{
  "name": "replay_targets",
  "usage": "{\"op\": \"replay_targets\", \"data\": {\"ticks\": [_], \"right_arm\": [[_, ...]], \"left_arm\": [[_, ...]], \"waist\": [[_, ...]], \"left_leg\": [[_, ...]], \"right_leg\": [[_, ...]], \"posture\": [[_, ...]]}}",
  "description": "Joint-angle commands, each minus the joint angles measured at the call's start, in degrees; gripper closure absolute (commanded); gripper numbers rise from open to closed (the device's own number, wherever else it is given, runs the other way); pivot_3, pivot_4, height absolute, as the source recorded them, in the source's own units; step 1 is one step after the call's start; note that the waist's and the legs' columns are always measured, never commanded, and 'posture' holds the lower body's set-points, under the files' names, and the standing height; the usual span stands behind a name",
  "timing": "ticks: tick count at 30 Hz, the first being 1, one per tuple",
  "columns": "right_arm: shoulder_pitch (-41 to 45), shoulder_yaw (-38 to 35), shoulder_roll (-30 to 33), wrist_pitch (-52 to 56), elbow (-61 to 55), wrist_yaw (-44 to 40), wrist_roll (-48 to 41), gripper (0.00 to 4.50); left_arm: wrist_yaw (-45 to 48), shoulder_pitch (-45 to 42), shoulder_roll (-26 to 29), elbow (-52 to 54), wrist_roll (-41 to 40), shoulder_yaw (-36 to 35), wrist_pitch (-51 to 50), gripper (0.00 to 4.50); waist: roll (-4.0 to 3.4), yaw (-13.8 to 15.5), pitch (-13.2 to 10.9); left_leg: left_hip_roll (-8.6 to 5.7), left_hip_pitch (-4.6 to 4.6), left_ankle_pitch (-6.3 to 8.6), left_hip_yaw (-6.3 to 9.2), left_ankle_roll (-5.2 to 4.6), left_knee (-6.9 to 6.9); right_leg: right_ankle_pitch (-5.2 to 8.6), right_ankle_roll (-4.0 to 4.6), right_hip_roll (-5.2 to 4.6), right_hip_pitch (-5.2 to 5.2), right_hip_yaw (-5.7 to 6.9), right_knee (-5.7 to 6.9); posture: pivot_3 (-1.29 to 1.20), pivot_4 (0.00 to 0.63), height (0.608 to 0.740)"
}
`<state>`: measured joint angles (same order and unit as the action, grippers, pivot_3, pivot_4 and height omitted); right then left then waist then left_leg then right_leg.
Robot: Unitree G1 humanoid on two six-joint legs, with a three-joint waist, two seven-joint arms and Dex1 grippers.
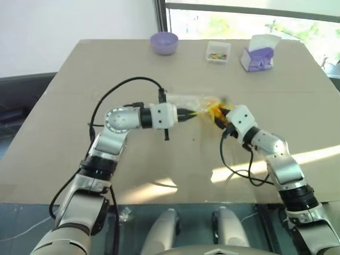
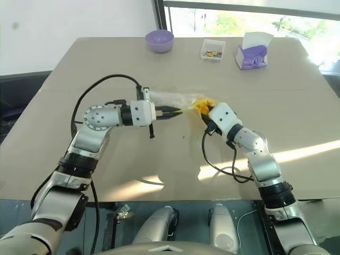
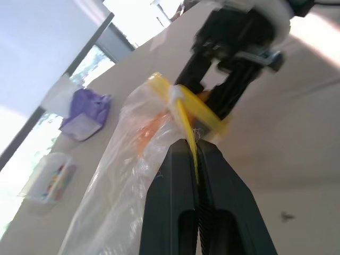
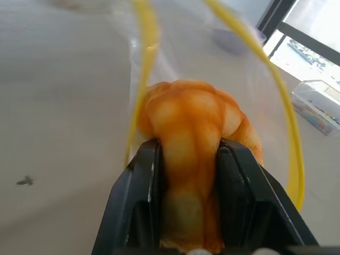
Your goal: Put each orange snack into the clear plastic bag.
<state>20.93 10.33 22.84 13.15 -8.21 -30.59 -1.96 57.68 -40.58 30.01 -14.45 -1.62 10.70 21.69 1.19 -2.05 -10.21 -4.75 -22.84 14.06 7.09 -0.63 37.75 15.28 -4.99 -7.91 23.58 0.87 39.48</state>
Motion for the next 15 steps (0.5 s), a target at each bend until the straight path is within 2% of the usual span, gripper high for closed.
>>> {"op": "replay_targets", "data": {"ticks": [1, 7, 11, 15], "right_arm": [[0.18, -3.95, -2.62, 3.37, -4.65, 0.3, -5.92, 3.08], [2.36, -8.47, -9.74, 14.91, -3.37, 2.27, -16.24, 3.08], [4.39, -5.77, -8.5, 14.84, 1.41, 6.22, -9.33, 3.08], [5.1, -9.37, -12.7, 16.93, 0.9, 6.78, -15.36, 3.08]], "left_arm": [[-0.61, -0.58, 0.65, -1.15, 1.06, -0.14, 4.72, 4.5], [3.86, 2.98, 1.77, 1.16, -2.16, 0.98, 5.3, 4.5], [4.39, 3.04, 1.84, 2.48, -4.35, -0.33, 1.47, 4.5], [3.55, 4.16, 1.77, 4.65, -5.94, -1.22, -1.52, 4.5]], "waist": [[0.0, -0.37, 0.0], [-0.01, -0.27, 0.0], [-0.01, -0.08, 0.0], [-0.01, -0.33, 0.0]], "left_leg": [[0.0, 0.0, -0.01, -0.02, 0.02, 0.0], [0.03, 0.02, -0.04, 0.01, 0.06, -0.05], [0.0, 0.01, 0.02, 0.02, -0.04, -0.05], [0.01, 0.01, 0.01, 0.02, -0.01, -0.08]], "right_leg": [[0.0, 0.0, 0.0, 0.0, -0.02, -0.02], [-0.01, 0.01, 0.02, 0.01, -0.03, -0.03], [-0.01, 0.0, 0.01, 0.0, -0.01, -0.03], [-0.01, 0.0, 0.01, 0.03, -0.01, -0.03]], "posture": [[0.0, 0.15, 0.74], [0.0, 0.15, 0.74], [0.0, 0.15, 0.74], [0.0, 0.15, 0.74]]}}
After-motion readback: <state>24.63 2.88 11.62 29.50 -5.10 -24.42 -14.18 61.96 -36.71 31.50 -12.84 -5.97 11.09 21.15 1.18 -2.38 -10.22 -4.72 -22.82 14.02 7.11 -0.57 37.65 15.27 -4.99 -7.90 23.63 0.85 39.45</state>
